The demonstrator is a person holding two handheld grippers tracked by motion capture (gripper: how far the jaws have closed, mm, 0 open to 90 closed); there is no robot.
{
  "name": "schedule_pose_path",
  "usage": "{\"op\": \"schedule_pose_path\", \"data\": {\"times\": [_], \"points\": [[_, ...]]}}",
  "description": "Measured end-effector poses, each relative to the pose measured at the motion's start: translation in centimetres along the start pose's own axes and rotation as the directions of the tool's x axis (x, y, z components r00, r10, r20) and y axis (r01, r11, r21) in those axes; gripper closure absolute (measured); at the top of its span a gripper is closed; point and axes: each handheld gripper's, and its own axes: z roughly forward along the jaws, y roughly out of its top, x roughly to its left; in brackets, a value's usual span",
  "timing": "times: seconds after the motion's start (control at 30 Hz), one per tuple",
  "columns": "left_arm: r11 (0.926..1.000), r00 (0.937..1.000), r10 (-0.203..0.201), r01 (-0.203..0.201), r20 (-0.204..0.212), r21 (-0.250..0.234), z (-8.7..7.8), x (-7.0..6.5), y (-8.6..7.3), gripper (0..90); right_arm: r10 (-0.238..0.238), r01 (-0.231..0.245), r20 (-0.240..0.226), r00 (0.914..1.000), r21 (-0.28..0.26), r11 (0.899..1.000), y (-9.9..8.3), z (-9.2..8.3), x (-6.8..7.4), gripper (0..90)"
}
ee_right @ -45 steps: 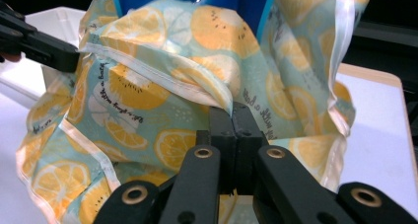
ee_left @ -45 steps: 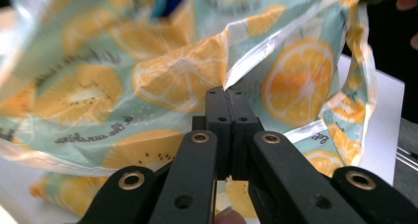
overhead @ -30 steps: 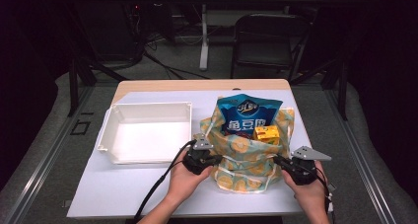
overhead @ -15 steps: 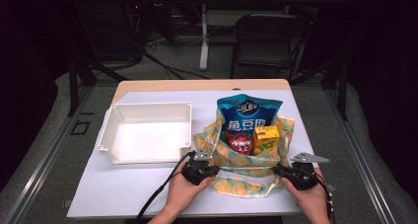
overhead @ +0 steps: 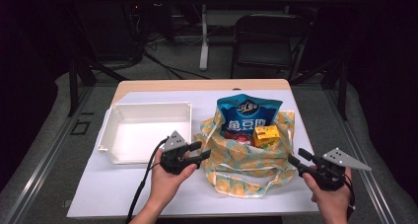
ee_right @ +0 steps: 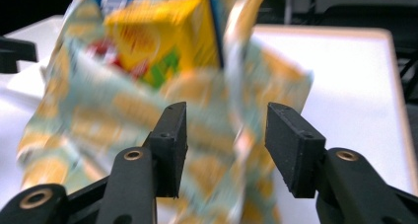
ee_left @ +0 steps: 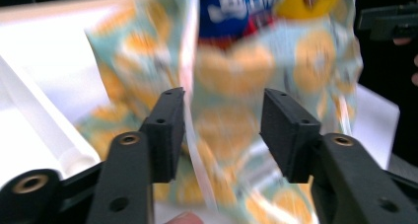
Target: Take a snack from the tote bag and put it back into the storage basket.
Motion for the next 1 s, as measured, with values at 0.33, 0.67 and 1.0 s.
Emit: {"op": "schedule_pose_path", "data": {"times": [0.33, 0.67, 1.0], "points": [[0.9973, 0.9958, -0.036, 0.041, -0.085, 0.061, 4.5, 1.7, 3.2, 45.7, -0.003, 0.003, -0.017, 0.9998, 0.004, 1.000, 5.0, 3.3, -1.6, 62.5], [0.9646, 0.9765, -0.023, 0.078, -0.214, 0.252, 8.2, 2.0, 1.1, 89.7, 0.049, -0.067, 0.099, 0.9939, 0.183, 0.981, 3.6, 9.3, -3.9, 90.0], [0.9415, 0.9583, 0.090, 0.007, -0.271, 0.337, 9.8, 0.6, -1.6, 89.5, 0.047, -0.080, 0.101, 0.9937, 0.361, 0.929, -1.7, 12.3, -4.7, 90.0]]}}
